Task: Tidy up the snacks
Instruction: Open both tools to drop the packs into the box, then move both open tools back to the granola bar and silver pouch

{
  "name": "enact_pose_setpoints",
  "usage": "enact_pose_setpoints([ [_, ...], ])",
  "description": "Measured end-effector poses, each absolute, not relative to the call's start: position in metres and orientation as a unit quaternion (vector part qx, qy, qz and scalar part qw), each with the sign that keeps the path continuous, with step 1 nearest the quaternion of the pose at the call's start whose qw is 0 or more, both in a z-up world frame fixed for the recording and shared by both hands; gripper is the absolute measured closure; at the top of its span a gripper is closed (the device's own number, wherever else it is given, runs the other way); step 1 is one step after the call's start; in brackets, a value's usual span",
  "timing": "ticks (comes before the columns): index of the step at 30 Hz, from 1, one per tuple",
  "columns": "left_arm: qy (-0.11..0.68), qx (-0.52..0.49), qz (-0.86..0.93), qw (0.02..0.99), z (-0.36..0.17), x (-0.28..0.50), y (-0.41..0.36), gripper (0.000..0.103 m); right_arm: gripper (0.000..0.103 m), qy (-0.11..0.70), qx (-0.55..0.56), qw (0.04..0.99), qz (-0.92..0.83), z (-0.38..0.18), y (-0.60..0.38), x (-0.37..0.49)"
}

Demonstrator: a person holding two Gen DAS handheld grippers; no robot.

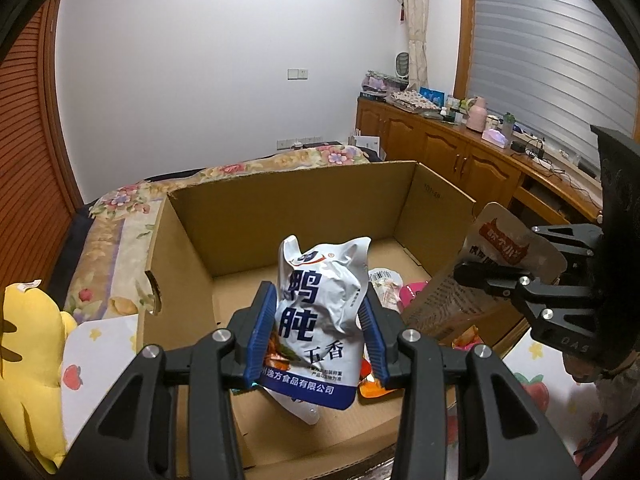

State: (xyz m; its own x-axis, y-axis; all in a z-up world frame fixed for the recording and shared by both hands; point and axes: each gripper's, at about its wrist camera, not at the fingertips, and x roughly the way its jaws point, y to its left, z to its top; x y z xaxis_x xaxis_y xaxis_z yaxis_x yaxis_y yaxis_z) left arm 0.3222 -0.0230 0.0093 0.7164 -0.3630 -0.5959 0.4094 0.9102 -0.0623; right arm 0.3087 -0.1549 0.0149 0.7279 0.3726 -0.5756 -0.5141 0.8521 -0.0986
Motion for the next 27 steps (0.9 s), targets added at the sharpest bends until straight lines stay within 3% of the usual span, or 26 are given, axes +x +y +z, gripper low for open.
enact_pose_setpoints([
  [11, 0.307, 0.037, -0.199, 0.93, 0.016, 0.327, -0.021, 0.061, 0.09, 0.298, -0.088, 0.911, 0.271, 0.016, -0.157, 0.308],
  [17, 0.305, 0.029, -0.192, 0.932, 0.017, 0.317, -0.016, 0.045, 0.085, 0.305, -0.063, 0.91, 0.275, 0.018, -0.164, 0.302],
  [19, 0.303, 0.032, -0.191, 0.933, 0.02, 0.31, -0.015, 0.044, 0.081, 0.305, -0.063, 0.911, 0.27, 0.02, -0.163, 0.298],
  [27, 0.297, 0.042, -0.191, 0.935, 0.028, 0.285, -0.007, 0.044, 0.081, 0.303, -0.094, 0.919, 0.235, 0.03, -0.15, 0.294],
])
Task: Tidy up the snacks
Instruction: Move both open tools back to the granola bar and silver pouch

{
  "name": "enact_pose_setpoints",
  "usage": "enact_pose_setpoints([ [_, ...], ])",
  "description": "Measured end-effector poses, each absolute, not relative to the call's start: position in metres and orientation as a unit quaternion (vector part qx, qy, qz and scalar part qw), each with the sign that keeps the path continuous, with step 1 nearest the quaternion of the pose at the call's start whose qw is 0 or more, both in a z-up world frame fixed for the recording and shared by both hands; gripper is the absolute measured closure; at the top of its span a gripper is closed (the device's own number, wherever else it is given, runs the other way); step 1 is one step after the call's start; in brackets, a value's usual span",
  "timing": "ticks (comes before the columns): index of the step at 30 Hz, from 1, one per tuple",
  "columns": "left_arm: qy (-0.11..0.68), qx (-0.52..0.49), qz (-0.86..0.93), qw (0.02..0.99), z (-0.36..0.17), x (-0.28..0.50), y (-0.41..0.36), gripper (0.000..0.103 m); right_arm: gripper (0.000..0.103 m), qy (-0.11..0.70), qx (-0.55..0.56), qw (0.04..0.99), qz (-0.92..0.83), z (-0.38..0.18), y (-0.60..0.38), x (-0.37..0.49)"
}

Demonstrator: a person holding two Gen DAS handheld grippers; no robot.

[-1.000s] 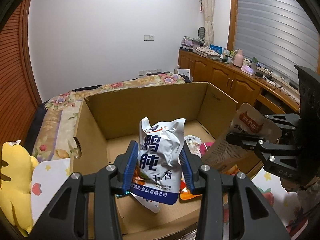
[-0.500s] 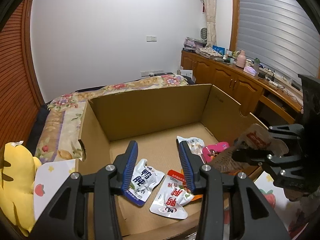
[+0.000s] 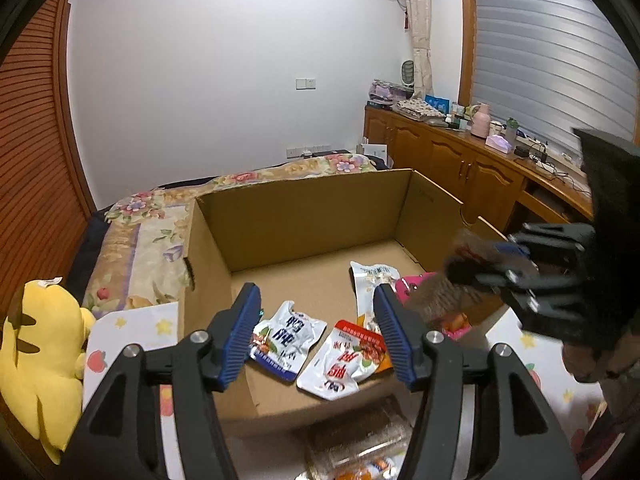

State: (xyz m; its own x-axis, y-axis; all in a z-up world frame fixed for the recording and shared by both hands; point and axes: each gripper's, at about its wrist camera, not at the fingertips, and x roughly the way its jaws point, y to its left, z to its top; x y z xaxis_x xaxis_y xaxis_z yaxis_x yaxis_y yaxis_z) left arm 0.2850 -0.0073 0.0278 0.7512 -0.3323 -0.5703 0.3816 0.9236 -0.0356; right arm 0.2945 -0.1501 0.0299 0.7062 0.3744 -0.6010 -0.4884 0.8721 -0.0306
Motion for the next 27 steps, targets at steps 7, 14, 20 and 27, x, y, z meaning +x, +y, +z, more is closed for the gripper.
enact_pose_setpoints([
  [7, 0.296, 0.032, -0.181, 0.937, 0.029, 0.266, 0.01, 0.044, 0.091, 0.302, -0.087, 0.926, 0.208, 0.036, -0.14, 0.327],
  [14, 0.301, 0.026, -0.172, 0.938, 0.021, 0.25, 0.032, 0.043, 0.08, 0.303, -0.109, 0.936, 0.143, 0.043, -0.141, 0.36],
  [20, 0.302, 0.025, -0.167, 0.938, 0.01, 0.238, 0.037, 0.027, 0.06, 0.308, -0.092, 0.941, 0.108, 0.053, -0.164, 0.354],
  [27, 0.303, 0.035, -0.174, 0.936, 0.0, 0.22, 0.031, 0.024, 0.055, 0.293, -0.099, 0.945, 0.105, 0.073, -0.172, 0.326],
])
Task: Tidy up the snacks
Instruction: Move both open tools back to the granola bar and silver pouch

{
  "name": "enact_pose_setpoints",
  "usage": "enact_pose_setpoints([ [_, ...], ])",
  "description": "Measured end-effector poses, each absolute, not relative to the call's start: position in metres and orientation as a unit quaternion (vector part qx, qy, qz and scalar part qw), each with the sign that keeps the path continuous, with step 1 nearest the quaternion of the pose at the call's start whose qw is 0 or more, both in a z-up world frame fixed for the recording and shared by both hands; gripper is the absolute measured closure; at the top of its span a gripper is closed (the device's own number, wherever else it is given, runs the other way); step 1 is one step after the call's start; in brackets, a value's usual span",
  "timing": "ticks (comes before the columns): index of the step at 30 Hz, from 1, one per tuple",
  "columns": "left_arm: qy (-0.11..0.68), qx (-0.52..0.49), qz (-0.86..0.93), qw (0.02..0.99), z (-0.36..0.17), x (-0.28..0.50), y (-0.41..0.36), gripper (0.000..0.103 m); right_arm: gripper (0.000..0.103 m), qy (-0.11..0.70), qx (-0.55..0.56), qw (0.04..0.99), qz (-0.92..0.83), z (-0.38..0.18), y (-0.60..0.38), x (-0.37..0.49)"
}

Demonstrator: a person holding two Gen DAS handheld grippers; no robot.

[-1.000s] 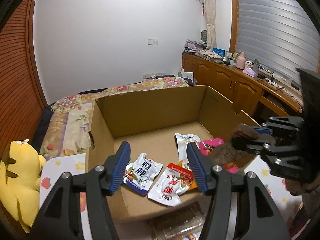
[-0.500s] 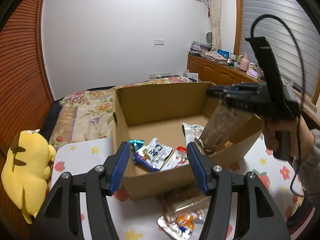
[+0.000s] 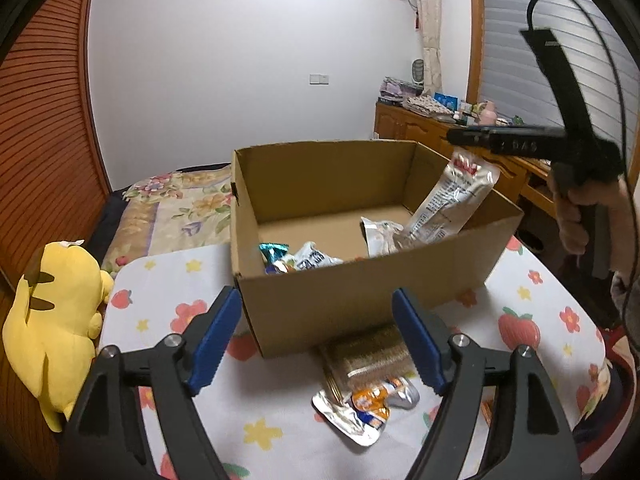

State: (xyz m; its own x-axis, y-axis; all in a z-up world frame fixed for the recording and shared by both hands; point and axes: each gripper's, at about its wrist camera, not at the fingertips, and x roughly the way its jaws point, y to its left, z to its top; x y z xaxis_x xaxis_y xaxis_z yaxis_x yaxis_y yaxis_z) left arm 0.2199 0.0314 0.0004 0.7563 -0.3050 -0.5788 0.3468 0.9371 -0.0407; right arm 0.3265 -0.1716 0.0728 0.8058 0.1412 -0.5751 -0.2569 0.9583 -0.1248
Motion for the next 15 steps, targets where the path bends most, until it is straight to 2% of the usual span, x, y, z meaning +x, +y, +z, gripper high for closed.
enact_pose_setpoints([
  [6, 0.316, 0.031, -0.177, 0.932, -0.015, 0.206, 0.03, 0.023, 0.054, 0.288, -0.099, 0.944, 0.129, 0.078, -0.166, 0.298],
  [15, 0.351, 0.047, -0.192, 0.915, -0.052, 0.192, 0.017, 0.023, 0.047, 0.299, -0.09, 0.931, 0.188, 0.059, -0.149, 0.25],
])
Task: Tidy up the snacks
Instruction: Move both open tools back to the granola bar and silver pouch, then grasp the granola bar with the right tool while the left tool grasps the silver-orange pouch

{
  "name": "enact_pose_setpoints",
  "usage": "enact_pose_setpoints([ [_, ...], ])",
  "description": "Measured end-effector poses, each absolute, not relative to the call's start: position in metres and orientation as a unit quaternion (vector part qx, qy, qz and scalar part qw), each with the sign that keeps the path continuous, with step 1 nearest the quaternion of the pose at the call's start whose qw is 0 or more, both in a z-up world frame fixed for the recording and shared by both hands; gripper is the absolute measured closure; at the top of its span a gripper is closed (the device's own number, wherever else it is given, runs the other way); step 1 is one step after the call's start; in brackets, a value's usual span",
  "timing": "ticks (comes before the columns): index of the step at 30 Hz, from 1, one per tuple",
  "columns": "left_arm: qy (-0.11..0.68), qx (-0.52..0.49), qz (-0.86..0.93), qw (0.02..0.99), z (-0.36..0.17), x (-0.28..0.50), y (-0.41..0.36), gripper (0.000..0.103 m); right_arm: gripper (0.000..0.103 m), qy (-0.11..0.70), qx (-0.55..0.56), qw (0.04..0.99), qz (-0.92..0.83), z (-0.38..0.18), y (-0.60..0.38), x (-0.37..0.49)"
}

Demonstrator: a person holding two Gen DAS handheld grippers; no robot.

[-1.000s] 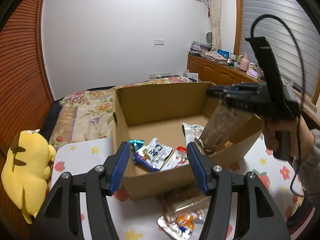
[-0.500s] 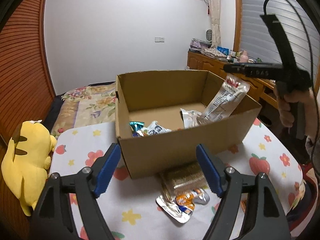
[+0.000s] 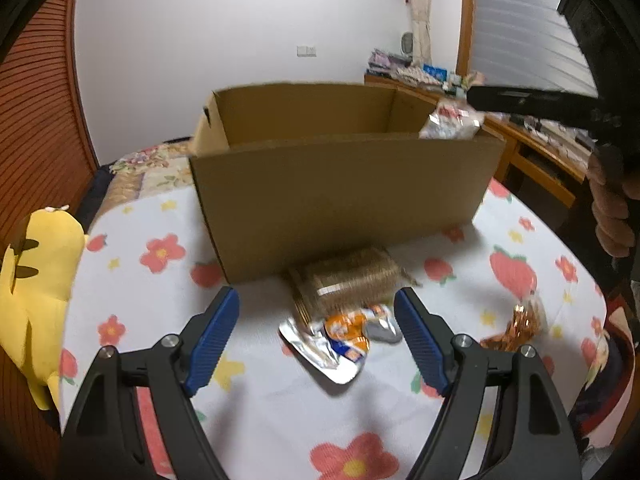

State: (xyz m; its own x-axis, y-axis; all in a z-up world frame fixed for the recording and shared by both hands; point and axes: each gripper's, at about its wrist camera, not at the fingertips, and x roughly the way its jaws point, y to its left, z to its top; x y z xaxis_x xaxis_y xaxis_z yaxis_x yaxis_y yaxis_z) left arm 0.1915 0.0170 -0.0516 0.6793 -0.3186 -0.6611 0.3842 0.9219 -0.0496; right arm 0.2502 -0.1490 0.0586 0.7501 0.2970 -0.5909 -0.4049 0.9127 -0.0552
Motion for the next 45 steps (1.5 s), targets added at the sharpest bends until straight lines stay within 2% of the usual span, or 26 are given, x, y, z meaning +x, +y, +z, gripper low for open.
enact_pose_setpoints([
  [7, 0.385, 0.071, -0.215, 0.895, -0.075, 0.198, -0.003, 0.025, 0.042, 0.31, -0.074, 0.921, 0.223, 0.04, -0.136, 0.229],
  [24, 0.433, 0.055, -0.224, 0.871, -0.094, 0.228, -0.011, 0.025, 0.039, 0.356, -0.061, 0.899, 0.248, -0.006, -0.129, 0.217],
  [26, 0.437, 0.053, -0.228, 0.869, -0.093, 0.227, -0.011, 0.032, 0.039, 0.359, -0.061, 0.897, 0.249, -0.011, -0.129, 0.217],
  [28, 0.435, 0.056, -0.235, 0.867, -0.091, 0.222, -0.01, 0.046, 0.039, 0.365, -0.057, 0.894, 0.254, -0.016, -0.127, 0.219],
  [30, 0.441, 0.062, -0.239, 0.863, -0.089, 0.218, -0.009, 0.053, 0.038, 0.37, -0.055, 0.891, 0.259, -0.019, -0.125, 0.222],
  [45, 0.446, 0.062, -0.235, 0.861, -0.088, 0.181, 0.027, 0.055, 0.037, 0.404, -0.101, 0.863, 0.286, -0.049, -0.078, 0.257],
])
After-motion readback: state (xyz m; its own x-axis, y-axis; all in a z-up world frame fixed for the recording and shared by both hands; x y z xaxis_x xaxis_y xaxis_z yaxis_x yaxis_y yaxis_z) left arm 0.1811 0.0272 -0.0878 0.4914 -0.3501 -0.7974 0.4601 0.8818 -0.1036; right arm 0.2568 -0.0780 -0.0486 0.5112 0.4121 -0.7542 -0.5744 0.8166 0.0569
